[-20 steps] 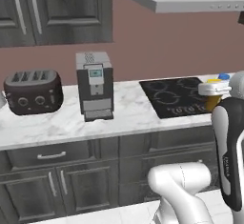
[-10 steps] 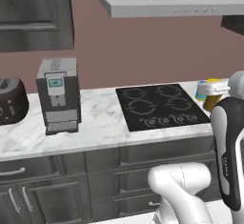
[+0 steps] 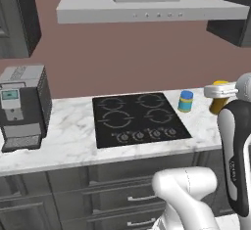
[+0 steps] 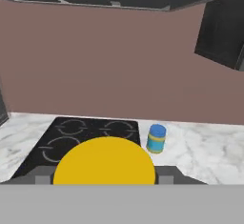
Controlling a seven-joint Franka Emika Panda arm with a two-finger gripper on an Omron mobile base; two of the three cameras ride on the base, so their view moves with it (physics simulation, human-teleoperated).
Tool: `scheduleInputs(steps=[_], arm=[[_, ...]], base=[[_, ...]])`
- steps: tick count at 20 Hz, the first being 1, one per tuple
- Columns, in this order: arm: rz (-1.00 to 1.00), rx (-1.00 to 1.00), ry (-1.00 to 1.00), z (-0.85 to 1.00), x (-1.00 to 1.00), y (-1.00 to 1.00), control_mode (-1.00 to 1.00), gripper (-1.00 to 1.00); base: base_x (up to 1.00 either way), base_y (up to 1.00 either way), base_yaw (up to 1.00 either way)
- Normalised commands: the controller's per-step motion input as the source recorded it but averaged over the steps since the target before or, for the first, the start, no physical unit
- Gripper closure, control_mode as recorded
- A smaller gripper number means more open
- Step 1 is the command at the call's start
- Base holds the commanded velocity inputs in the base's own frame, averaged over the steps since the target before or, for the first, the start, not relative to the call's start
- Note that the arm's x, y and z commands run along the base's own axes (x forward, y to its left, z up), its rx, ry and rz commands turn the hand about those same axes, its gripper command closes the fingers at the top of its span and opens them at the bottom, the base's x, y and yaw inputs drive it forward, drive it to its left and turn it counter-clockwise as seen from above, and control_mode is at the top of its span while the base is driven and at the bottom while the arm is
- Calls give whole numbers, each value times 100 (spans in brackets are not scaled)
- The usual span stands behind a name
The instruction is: Collect the turmeric, mayonnaise, and shaker from the cabinet and place them next to the stove.
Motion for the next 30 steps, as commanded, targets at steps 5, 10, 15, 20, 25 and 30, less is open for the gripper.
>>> scheduleInputs(steps=[5, 10, 15, 20, 25, 30], arm=[[0, 0, 0, 0, 0, 0, 100, 100], [0, 0, 0, 0, 0, 0, 100, 100], [0, 0, 0, 0, 0, 0, 100, 100], [0, 0, 0, 0, 0, 0, 100, 100], [7, 0, -2, -34, 27, -21, -100, 100], [16, 0, 0, -61, 23, -39, -100, 100]], base=[[47, -56, 3], [55, -35, 5], [64, -6, 7], [35, 0, 4], [0, 0, 0], [0, 0, 0]])
